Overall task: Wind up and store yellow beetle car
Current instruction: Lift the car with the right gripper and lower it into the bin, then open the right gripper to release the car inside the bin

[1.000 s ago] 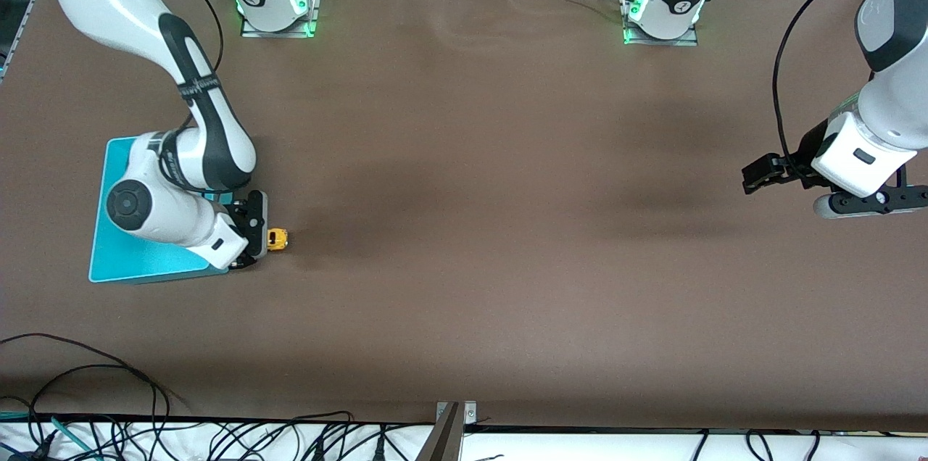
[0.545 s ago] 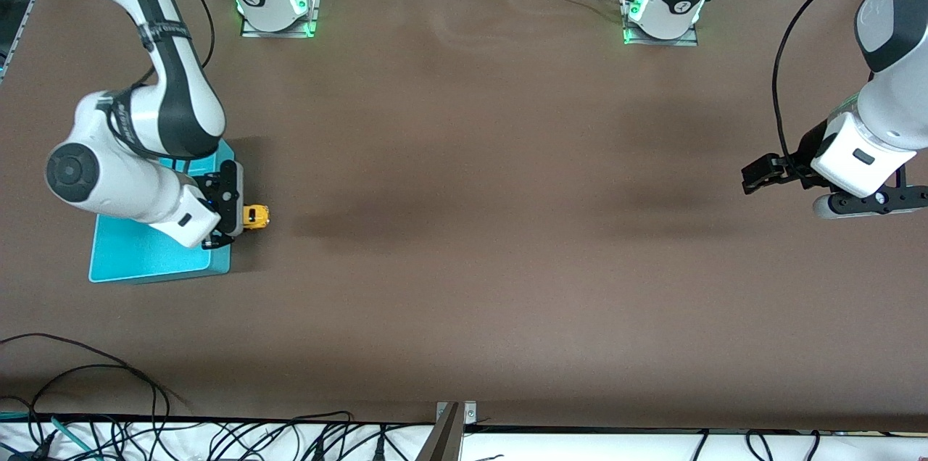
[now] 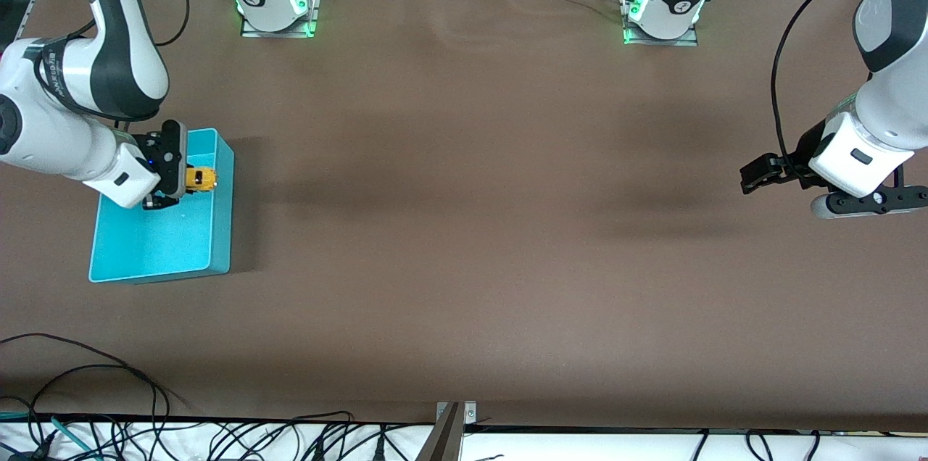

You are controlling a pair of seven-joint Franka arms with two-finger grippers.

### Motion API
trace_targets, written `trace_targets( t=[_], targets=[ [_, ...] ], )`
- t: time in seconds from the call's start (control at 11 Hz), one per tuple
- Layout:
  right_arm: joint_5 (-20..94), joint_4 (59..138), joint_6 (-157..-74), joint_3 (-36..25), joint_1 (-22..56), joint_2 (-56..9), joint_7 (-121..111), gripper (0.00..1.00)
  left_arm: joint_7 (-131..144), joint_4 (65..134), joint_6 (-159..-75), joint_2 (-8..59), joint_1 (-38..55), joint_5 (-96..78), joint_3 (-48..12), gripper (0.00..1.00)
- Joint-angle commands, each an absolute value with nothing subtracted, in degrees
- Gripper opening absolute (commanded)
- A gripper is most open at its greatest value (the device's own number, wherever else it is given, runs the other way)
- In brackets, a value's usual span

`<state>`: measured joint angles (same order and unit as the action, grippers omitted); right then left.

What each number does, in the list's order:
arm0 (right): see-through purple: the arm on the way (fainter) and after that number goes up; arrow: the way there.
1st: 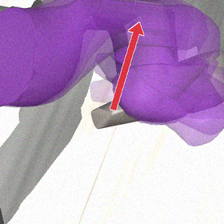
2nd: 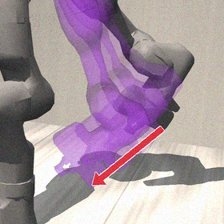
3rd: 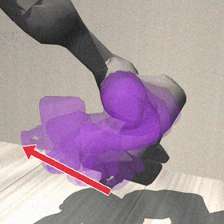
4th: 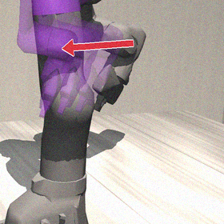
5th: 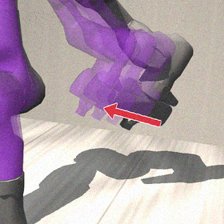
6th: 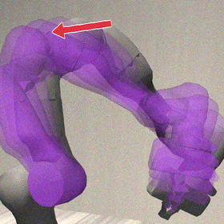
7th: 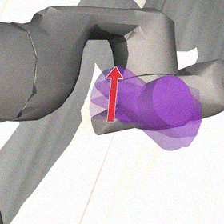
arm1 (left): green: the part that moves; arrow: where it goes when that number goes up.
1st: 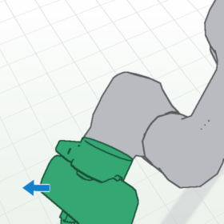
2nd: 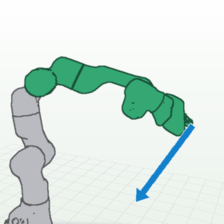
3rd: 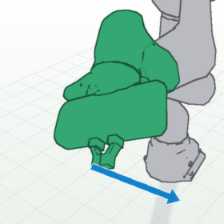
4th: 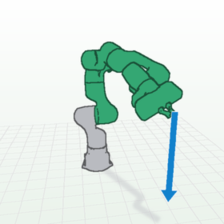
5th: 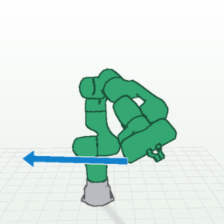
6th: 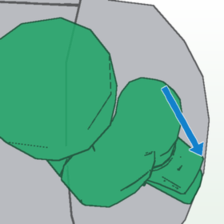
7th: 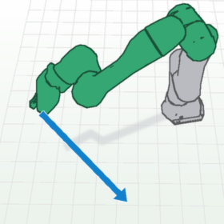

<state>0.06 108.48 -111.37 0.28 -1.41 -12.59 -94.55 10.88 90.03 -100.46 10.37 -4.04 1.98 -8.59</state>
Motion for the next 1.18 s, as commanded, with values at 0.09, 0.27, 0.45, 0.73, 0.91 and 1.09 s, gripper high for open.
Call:
trace_targets(
  t=[0.09,0.27,0.45,0.73,0.91,1.09],
  targets=[
    [-1.8,114.1,-114.3,0.8,-8.6,-13.8,-105.3,0.00,9.6,88.9,-99.4,10.6,-4.0,1.0,-8.5,1.00],
    [-1.4,114.4,-117.9,0.8,-12.7,-18.4,-111.6,0.00,9.6,88.9,-99.4,10.6,-4.0,1.0,-8.5,1.00],
    [-1.4,114.3,-117.9,0.8,-16.7,-22.0,-114.7,0.00,9.6,88.9,-99.4,10.6,-4.0,1.0,-8.5,1.00],
    [-0.7,113.8,-119.1,0.8,-19.0,-26.4,-117.2,0.00,9.6,88.9,-99.4,10.6,-4.0,0.9,-8.5,1.00],
    [-0.1,113.7,-119.2,0.8,-19.3,-27.6,-117.2,0.17,9.6,88.9,-99.4,10.6,-4.0,1.0,-8.5,1.00],
    [2.5,113.5,-118.8,0.8,-19.3,-27.8,-117.5,1.00,9.6,88.9,-99.4,10.6,-4.0,1.0,-8.5,1.00]
  ],
)
